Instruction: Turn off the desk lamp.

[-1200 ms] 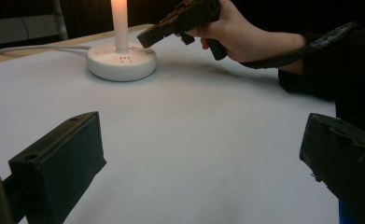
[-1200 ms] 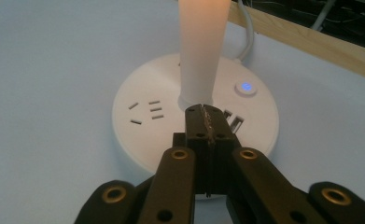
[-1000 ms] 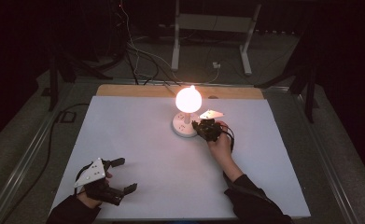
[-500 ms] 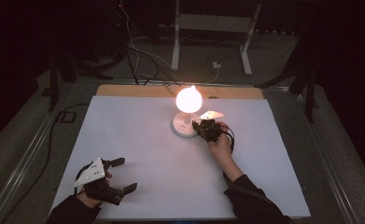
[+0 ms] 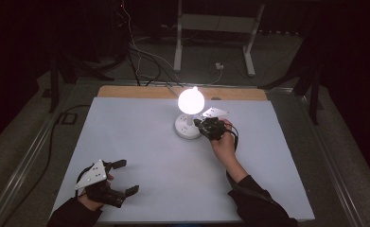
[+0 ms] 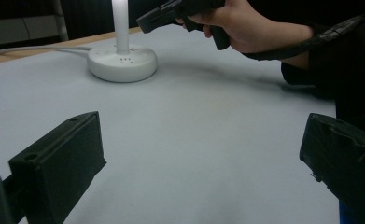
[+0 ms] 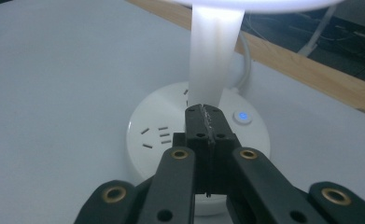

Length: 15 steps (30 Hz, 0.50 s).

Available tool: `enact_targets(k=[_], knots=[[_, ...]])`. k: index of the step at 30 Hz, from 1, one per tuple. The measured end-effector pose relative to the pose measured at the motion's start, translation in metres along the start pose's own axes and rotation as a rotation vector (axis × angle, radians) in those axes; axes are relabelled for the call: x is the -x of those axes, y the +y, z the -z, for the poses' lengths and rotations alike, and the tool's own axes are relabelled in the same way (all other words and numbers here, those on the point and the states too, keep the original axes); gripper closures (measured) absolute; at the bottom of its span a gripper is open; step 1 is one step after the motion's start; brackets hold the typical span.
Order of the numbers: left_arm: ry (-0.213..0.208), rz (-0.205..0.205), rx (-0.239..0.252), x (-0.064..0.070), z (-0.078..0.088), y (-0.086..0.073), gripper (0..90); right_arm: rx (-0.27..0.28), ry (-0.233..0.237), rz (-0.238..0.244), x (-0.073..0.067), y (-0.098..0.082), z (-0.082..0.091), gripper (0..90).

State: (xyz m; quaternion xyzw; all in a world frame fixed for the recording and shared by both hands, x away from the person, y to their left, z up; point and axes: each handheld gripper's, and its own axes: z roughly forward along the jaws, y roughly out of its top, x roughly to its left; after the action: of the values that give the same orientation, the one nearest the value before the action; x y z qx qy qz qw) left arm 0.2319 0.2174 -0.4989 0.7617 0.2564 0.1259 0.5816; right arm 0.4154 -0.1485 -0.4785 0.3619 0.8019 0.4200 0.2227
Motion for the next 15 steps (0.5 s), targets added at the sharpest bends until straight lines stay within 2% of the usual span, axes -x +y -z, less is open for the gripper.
enact_targets(k=[3, 15], knots=[[0.001, -0.005, -0.005, 0.0002, 0.0000, -0.0002, 0.4, 0.005, 0.013, -0.016, 0.0024, 0.0024, 0.0044, 90.0], [-0.001, -0.002, -0.005, -0.0001, -0.0002, -0.0003, 0.4, 0.009, -0.001, -0.030, 0.0087, 0.0019, 0.0071, 90.0]])
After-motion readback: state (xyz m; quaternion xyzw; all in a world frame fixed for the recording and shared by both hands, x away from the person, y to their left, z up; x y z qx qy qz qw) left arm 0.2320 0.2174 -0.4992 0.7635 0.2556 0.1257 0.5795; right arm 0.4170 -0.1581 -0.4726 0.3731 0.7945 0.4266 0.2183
